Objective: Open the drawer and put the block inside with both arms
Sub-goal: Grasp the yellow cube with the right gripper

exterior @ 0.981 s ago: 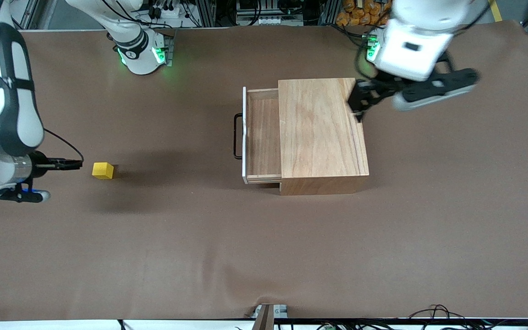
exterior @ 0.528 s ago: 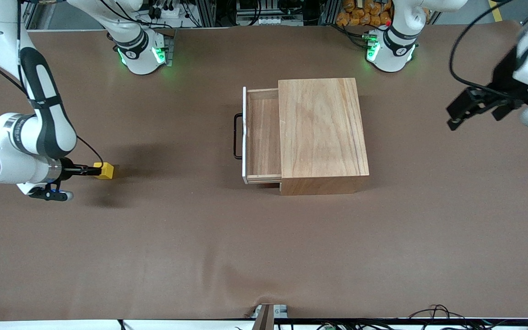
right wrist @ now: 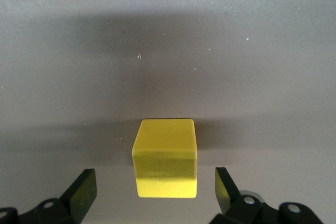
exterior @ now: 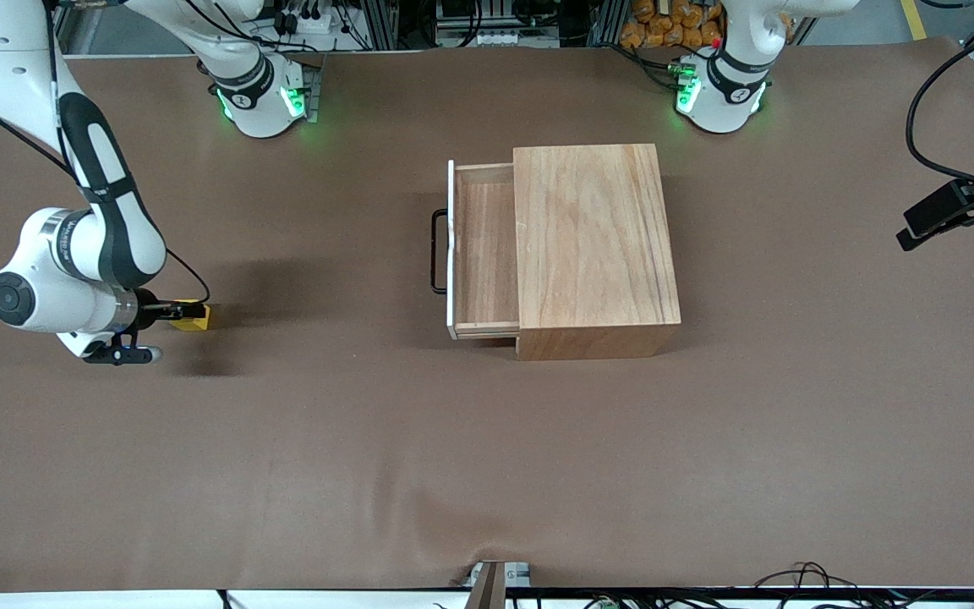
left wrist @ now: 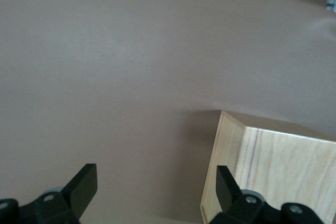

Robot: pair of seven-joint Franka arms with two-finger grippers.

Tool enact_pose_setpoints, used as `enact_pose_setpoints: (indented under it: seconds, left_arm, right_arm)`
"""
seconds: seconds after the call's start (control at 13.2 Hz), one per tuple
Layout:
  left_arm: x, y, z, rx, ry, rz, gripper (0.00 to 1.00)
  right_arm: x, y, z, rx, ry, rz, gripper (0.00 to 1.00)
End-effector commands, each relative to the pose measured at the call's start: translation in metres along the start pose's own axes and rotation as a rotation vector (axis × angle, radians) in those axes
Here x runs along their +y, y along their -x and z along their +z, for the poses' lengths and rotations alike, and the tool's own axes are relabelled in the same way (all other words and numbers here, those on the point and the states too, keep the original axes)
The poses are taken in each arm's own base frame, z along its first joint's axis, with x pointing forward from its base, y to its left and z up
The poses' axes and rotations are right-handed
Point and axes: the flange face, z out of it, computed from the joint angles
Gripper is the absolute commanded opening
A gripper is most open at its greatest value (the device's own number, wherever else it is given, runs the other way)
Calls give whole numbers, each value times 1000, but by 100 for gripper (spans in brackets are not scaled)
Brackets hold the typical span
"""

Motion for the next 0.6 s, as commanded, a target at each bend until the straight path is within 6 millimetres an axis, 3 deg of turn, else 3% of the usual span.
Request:
enact_pose_setpoints:
  seconds: [0.0,0.08,0.15,0.23,0.3,0.53]
  left_arm:
    - [-11,19,6,-15,25,13,100]
    - [-12,20,12,-28,25,19,100]
    - [-13,19,19,-35,24,35,100]
    - [-12,19,23,-32,24,40,100]
    - [-10,20,26,-33,20,50,100]
    - [-6,20,36,-30,20,69,100]
  right_arm:
    - [-7,7,21,30,-3,-32,96]
    - [-10,7,22,28,-2,-46,69]
    - [-11,7,21,25,-1,-62,30]
    - [-13,7,20,13,-3,-94,0]
    - [-13,4,12,-5,-8,-126,0]
    - [-26,-11,-50,-94,-33,-153,0]
